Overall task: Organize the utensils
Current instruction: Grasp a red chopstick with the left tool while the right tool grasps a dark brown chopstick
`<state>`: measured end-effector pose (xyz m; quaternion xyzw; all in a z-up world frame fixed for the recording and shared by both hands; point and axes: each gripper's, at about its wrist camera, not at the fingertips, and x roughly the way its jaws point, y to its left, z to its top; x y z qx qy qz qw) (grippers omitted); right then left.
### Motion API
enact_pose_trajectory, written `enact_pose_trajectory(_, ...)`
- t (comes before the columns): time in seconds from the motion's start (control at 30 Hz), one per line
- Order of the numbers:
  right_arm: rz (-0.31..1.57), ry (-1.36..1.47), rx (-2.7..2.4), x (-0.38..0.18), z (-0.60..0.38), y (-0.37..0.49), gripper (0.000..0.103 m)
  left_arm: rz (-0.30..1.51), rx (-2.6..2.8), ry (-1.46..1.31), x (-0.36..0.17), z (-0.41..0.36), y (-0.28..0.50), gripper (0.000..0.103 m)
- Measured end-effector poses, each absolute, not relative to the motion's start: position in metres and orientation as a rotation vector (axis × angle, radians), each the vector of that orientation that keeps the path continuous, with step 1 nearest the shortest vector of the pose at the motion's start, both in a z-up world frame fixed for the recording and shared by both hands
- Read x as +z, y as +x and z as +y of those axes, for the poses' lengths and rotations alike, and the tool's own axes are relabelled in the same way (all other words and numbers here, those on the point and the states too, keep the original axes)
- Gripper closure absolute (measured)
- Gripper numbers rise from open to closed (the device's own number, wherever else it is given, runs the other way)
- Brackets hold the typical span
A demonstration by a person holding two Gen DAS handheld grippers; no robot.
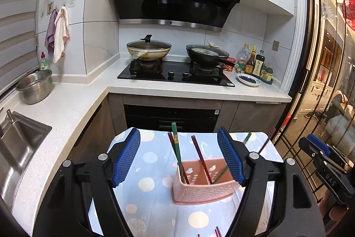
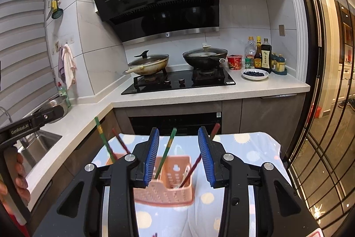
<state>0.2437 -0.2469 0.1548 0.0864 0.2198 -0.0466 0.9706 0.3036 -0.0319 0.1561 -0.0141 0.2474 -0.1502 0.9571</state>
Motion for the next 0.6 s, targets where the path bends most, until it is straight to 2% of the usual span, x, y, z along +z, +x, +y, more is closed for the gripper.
enact_pose_trajectory(0.27,0.514,0.185,-0.070,0.124,-0.237,0.178,0.065,0.532,-0.321,-0.014,0.132,-0.023,0.250,0.034)
enact_pose_trajectory(0.6,0.694,0.161,-0.045,0.043,-0.206,0.093,0.065,0.730,-0.335,0.024,0.035,-0.016,0.178,0.034)
